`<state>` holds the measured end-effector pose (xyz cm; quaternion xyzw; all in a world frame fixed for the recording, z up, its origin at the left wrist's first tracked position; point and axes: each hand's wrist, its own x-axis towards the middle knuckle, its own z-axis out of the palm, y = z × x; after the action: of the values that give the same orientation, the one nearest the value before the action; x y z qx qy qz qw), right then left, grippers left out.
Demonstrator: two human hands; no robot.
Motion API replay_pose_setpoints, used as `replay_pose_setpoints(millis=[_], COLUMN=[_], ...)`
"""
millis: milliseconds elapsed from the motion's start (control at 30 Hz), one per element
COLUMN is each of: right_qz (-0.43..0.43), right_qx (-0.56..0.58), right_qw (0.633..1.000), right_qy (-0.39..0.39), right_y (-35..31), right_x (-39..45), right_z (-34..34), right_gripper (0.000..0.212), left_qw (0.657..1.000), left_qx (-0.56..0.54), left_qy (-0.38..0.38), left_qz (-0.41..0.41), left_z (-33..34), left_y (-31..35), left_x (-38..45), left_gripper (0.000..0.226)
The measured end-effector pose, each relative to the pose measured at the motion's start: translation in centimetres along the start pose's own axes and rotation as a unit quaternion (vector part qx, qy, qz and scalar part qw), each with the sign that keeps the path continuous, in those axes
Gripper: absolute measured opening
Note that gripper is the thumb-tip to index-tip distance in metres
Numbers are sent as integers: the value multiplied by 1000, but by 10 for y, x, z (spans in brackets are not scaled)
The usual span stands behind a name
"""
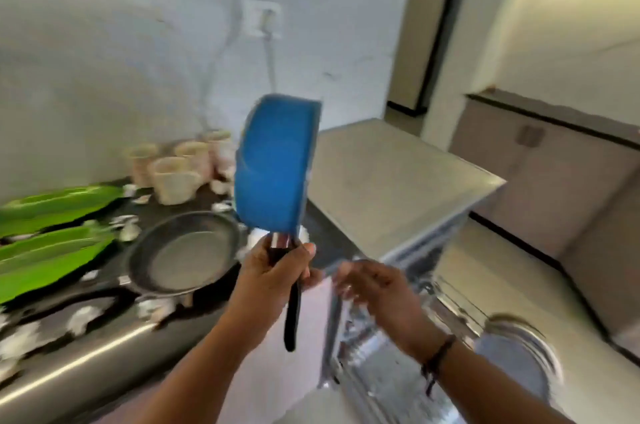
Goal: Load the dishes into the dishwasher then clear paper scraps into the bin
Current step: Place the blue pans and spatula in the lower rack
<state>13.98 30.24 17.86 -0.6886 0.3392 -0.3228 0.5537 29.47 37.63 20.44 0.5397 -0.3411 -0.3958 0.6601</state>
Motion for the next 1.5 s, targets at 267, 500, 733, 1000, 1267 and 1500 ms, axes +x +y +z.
replay_pose_setpoints(millis=[267,500,733,1000,1267,1500], right_qz=[206,359,545,554,553,570], right_qx=[372,297,204,209,127,72], right_qw=[880,834,778,750,793,806], right_qy=[211,295,238,294,223,142], right_y=[105,199,276,354,500,588], right_x=[-64,-127,-141,-123,-114,-106], right_z=[-328,-410,-348,-329,-343,-364], right_gripper=[99,77,68,72,76,59], left_qw=[924,702,573,535,510,532], left_qx=[228,493,546,543,560,555], left_qy=[-305,-509,-611,-640,-633,-608], left_qz=[-22,67,12,-96,-160,-200], left_z=[241,323,338,331,320,321], left_y=[-138,-242,-319,-425,-558,-643], left_x=[42,60,94,125,112,101], left_gripper=[23,15,26,25,32,32])
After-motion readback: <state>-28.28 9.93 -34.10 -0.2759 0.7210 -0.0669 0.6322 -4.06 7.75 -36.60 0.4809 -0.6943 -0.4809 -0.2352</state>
